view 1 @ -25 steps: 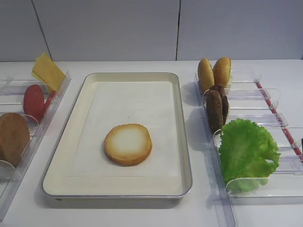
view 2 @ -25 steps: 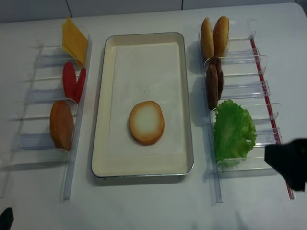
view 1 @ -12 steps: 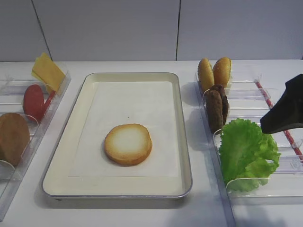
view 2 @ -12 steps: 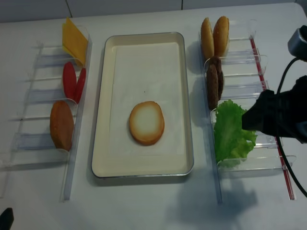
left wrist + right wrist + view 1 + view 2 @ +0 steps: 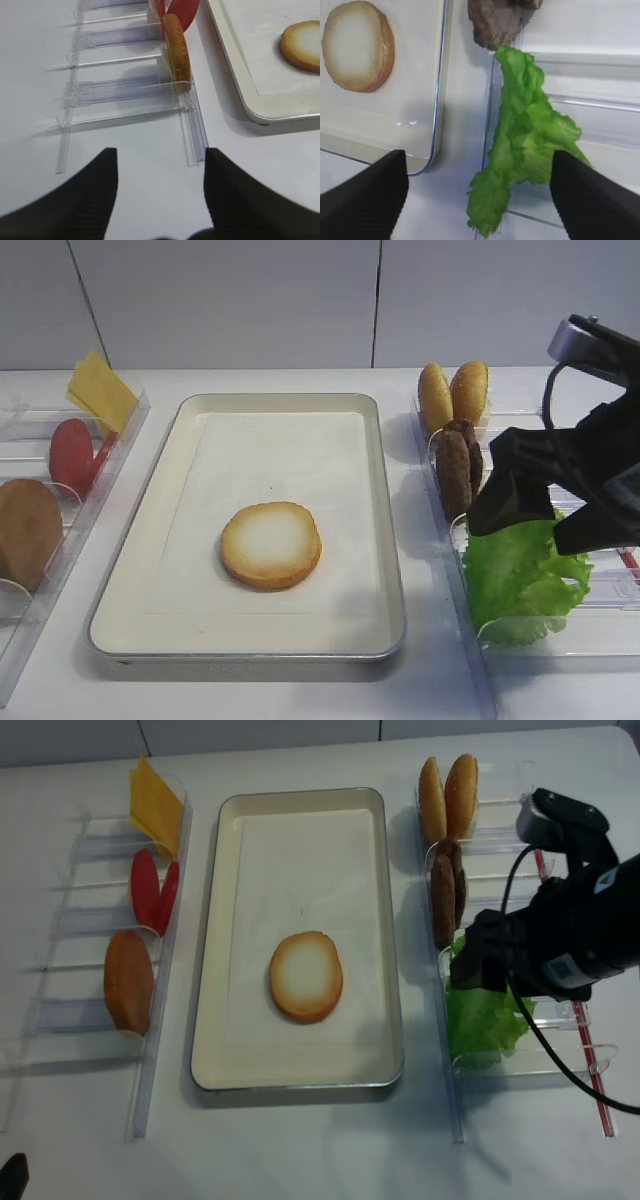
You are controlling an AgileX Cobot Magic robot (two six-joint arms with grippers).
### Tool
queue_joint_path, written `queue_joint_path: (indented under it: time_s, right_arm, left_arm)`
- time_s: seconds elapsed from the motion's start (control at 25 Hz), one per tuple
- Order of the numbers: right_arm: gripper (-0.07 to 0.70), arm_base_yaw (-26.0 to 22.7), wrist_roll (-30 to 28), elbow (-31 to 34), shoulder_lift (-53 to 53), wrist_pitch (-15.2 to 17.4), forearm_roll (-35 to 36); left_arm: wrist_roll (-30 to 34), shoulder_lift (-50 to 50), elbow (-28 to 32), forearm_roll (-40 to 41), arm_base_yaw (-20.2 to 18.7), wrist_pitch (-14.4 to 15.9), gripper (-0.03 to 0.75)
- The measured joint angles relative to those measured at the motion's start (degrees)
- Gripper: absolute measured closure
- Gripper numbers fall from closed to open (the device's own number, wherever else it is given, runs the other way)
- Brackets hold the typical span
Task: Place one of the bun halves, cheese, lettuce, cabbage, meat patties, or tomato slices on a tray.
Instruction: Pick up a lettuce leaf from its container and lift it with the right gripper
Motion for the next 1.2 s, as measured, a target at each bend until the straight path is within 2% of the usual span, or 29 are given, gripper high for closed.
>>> queue_joint_path:
  time_s: [0.12,0.44,0.68,1.0,1.2]
  right_arm:
    - [0.062,0.71,0.22,-0.39,1.55,-1.2,0.12]
    - [0.093,0.82,0.33,-2.32,5.19,-1.81,0.2]
    - [0.253,0.82,0.44,-2.39,5.29,-0.26,0.2]
    - [0.401,0.82,2.01,-2.46,5.29,1.41,0.2]
    - [0.525,0.82,2.49,-2.46,5.29,1.91,-0.63]
  left_arm:
    - [0.0,0.0,0.0,0.0,0.0,0.0,0.358]
    - [0.0,0.0,0.0,0.0,0.0,0.0,0.358]
    - [0.0,0.0,0.0,0.0,0.0,0.0,0.358]
    - [0.0,0.0,0.0,0.0,0.0,0.0,0.358]
    - [0.0,0.0,0.0,0.0,0.0,0.0,0.358]
